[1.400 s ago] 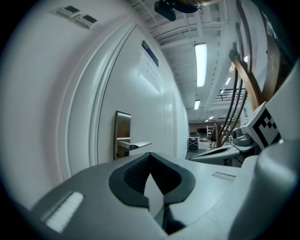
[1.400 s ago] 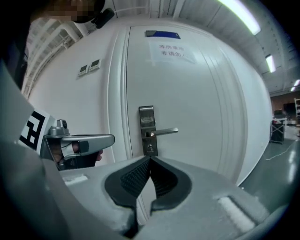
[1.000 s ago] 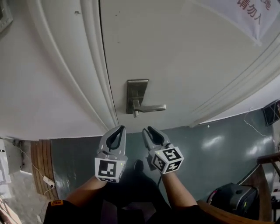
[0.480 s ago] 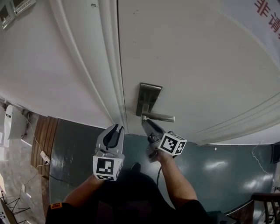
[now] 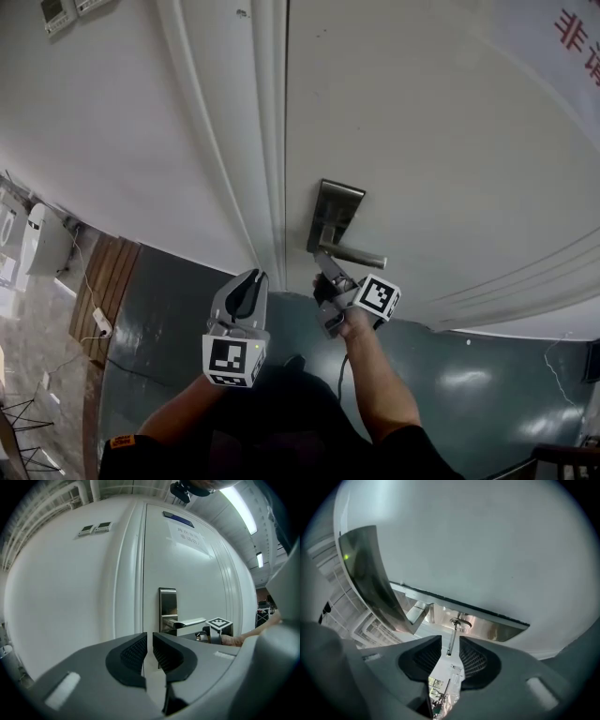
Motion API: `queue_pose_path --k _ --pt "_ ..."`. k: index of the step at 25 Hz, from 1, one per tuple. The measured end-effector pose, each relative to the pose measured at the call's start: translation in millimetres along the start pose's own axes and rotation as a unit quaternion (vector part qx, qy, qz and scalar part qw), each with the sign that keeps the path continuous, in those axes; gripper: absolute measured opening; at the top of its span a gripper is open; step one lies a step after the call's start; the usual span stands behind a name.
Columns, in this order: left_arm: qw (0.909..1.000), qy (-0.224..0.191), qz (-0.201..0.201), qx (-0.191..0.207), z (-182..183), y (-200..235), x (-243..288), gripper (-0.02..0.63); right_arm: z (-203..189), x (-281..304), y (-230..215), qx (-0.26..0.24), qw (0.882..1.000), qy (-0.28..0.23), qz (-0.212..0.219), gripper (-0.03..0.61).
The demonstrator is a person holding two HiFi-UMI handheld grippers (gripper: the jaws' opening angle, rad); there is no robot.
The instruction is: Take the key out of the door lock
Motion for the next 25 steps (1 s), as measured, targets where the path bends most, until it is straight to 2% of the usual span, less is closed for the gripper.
queue_pose_path --k 3,8,16,25 --pt "1.0 0.001 0.002 -0.001 1.1 -1.3 -2.4 0.054 0.1 3.0 -0.8 0.017 1.0 -0.004 0.005 0.042" --pt "1.0 0.003 -0.001 0.001 -0.8 -3.5 -4.5 0.05 -1.0 2.3 -2.8 0.044 0.999 -0.015 0.013 0.031" --pt "0.9997 0.014 -0.011 -0.016 -5.7 -2.8 -4.5 0.046 -6.7 -0.8 -0.1 0.079 0.996 -0.033 -0.002 0.02" --pt "0.999 0.024 -0.024 -0.028 -12.6 5.0 -2.4 0.046 -46.2 -22.1 13.4 0.1 0.994 -0.036 -0.001 0.014"
Point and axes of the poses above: the fingertips, and each gripper's own axes: x forward along the fingers, y to its left, z out of its top, the point moved 3 cm from there along -x, backward along the fingers, and after that the axes turned 7 degrees about -x, right-handed, at the moved point
